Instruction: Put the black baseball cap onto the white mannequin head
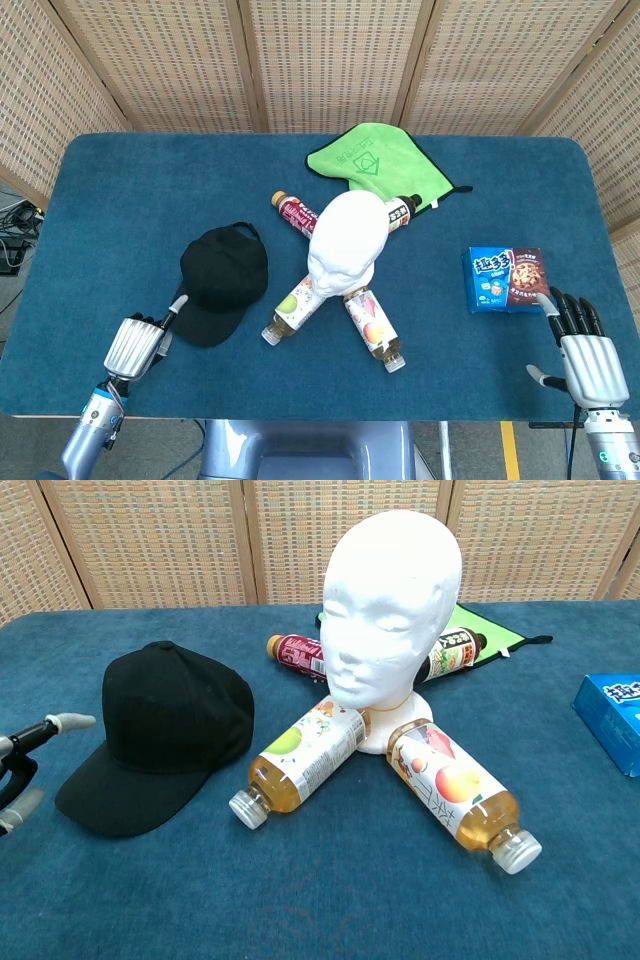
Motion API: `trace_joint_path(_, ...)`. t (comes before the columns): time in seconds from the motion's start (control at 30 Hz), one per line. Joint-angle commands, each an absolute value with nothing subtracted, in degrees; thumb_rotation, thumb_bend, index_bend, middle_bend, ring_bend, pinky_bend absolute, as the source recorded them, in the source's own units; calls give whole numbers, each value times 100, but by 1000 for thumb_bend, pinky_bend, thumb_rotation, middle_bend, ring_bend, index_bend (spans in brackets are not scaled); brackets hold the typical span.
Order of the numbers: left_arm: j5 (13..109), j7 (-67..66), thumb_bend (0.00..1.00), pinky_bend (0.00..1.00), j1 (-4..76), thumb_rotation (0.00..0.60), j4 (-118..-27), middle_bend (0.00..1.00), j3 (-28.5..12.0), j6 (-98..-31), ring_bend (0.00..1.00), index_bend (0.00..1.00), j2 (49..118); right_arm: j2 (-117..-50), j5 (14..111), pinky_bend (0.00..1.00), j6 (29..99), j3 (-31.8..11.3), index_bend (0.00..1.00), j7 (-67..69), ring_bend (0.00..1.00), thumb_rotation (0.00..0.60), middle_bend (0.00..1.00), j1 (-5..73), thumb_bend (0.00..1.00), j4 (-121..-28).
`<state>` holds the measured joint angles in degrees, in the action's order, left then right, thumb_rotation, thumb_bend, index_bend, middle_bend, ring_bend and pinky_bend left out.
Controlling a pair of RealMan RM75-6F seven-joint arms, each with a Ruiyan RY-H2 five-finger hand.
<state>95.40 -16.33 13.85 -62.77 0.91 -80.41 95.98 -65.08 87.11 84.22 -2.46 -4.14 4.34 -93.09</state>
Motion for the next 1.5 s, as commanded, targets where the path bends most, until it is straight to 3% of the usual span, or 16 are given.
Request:
trace_joint_path(0.03,9551,-1598,525,695,1407,600,-6147,780,155,-7987,751,121,9667,-6515,8712,0,8431,-249,10,-416,0,600,0,432,36,-9305)
trace_joint_path(0.53,9542,-1517,388,695,1454,600,-5532,792,266,-7904,753,118,10009,-6523,8689,0,8468,-277,12,-366,0,600,0,418,35,-9290)
trace_joint_path(0.93,9508,-1458,399,696,1525,600,-4992,805,214,-7954,763,184,10392,-6530,8698,0,8478,-283,14,-324,0,600,0,418,36,-9266)
trace_joint_path(1.07,9556,-1260,400,701,1547,600,-4478,814,202,-8110,773,249,10691,-6534,8710,0,8488,-283,14,-312,0,600,0,417,36,-9259)
trace_joint_path(1.5,9620,-731,399,708,1635,600,-3115,828,132,-8535,789,331,11406,-6542,8710,0,8473,-281,14,-290,0,600,0,423,35,-9247)
